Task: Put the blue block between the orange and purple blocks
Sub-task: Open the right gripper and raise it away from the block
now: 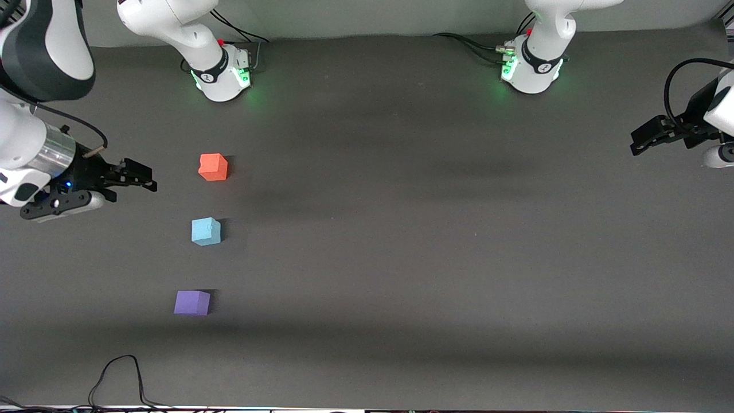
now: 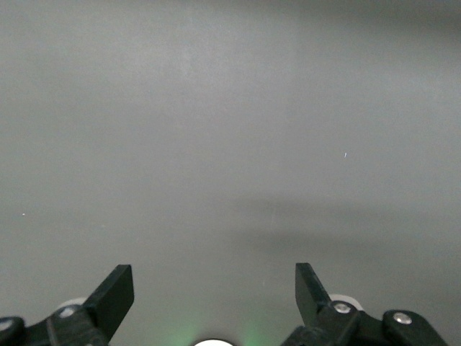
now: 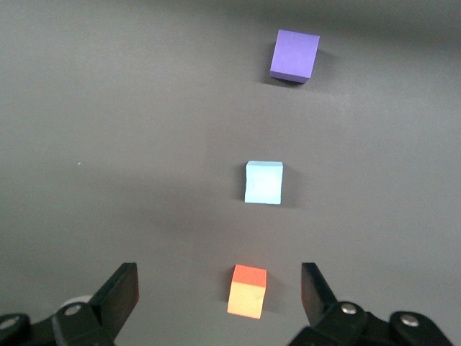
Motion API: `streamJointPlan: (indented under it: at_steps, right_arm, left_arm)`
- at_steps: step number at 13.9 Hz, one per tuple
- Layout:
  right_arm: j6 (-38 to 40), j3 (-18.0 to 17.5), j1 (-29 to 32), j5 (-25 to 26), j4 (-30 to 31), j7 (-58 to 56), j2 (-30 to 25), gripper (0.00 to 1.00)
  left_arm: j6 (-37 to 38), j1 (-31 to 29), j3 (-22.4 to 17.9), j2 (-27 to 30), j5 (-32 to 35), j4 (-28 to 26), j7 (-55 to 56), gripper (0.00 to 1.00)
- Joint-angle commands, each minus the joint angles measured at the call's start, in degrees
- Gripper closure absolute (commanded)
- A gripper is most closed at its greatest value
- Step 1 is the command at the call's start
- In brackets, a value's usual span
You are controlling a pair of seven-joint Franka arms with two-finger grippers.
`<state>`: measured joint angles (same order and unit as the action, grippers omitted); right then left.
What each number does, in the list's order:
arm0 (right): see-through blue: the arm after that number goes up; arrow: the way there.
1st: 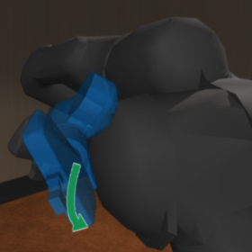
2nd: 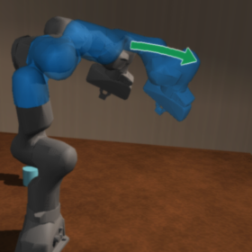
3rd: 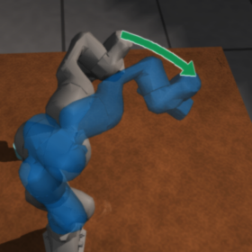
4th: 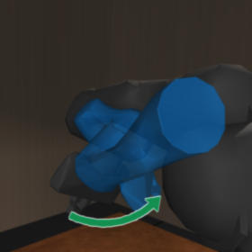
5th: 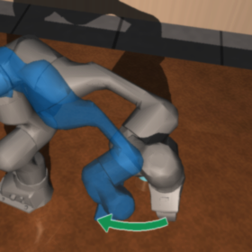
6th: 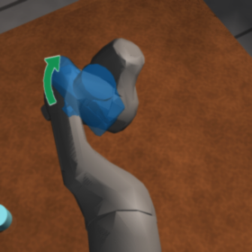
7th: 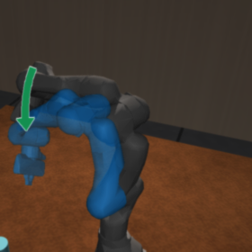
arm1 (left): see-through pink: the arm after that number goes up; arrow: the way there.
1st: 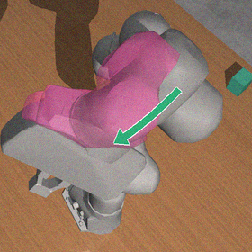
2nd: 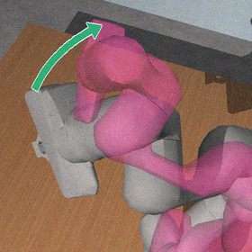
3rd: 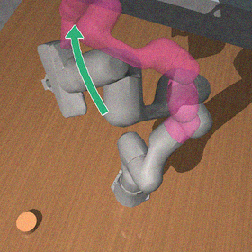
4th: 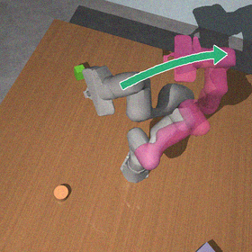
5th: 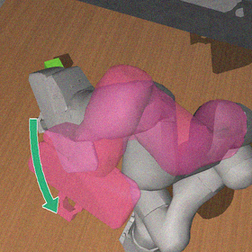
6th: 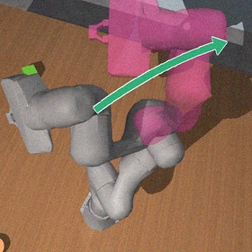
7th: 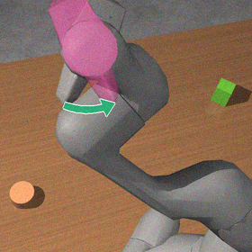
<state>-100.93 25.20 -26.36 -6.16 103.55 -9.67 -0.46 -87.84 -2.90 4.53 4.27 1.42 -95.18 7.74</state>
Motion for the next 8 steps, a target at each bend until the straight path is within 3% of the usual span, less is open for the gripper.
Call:
streamJointPlan:
  at_steps: [1, 5, 8]
  right_arm:
    - [0.7, -1.0, 0.2, 1.8, 0.8, 1.8, -1.2, 0.00]
    - [2.0, -11.0, 8.1, 5.0, 0.9, 4.7, -2.9, 0.00]
    - [2.1, -13.9, 11.7, 5.1, 0.9, 4.7, -3.8, 0.00]
  left_arm:
    - [2.8, 0.4, -0.1, -0.8, -0.2, 2.7, 0.3, 0.00]
    - [3.6, 0.2, -0.1, -1.0, -0.2, 3.3, 0.3, 0.00]
    - [3.8, 0.2, -0.1, -0.9, -0.1, 3.2, 0.2, 0.00]
